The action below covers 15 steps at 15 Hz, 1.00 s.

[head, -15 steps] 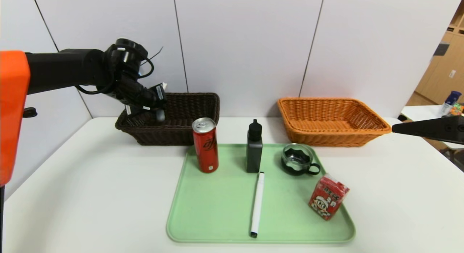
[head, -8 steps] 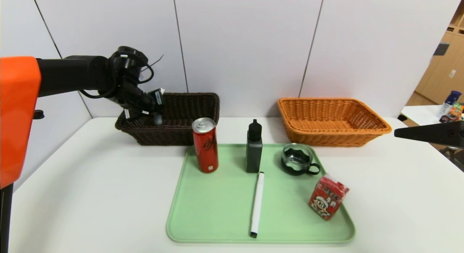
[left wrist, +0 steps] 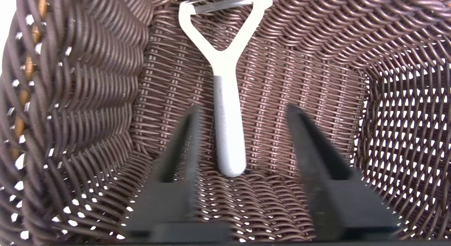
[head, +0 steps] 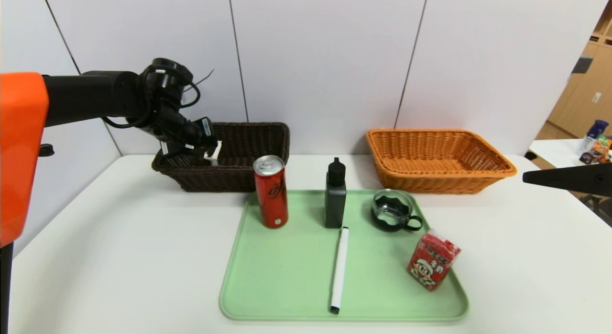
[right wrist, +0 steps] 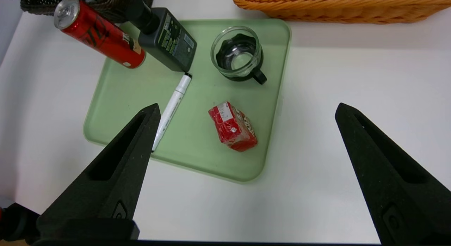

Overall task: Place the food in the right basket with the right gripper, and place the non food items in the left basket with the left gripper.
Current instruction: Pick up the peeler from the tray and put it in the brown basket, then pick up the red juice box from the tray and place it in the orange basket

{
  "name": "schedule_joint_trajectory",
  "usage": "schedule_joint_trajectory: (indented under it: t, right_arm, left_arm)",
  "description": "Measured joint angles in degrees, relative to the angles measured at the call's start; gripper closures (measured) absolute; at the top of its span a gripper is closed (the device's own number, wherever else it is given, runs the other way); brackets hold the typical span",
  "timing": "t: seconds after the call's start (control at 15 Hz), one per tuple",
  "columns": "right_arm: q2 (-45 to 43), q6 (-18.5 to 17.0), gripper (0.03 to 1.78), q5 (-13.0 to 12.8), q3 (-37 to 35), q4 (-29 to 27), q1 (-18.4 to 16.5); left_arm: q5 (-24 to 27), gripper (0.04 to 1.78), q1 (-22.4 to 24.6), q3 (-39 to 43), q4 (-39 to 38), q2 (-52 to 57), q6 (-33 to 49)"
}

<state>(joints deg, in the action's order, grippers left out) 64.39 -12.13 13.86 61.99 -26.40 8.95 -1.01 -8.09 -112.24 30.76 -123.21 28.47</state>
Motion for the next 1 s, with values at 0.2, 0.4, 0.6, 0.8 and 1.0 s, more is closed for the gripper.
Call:
schedule_joint_trajectory:
  t: [0.2,0.4,0.6,0.8,1.0]
  right_arm:
    - [-0.87,0.26,0.10,0.00,-1.99,5.35,0.04]
    - [-1.05,0.87,0.10,-5.55,-2.71,7.52,-0.02]
    - [0.73,0.67,0.10,-19.72,-2.86,10.56,-0.22]
    - [1.79,4.17,0.10,-24.83,-6.40,15.01,-0.27]
    - [2.30,4.47,0.10,-18.30,-8.69,19.49,1.16]
  left_arm:
    - [0.00,0.62,-0.04,0.02,-0.33,2.01,-0.02]
    - [0.09,0.46,-1.38,0.15,2.34,8.13,0.02]
    - [0.61,0.35,-4.46,0.35,8.98,15.88,0.41]
    - [0.74,0.28,-9.46,0.56,13.18,22.16,0.80]
    - [0.79,0.22,-14.64,2.40,16.57,27.37,1.07]
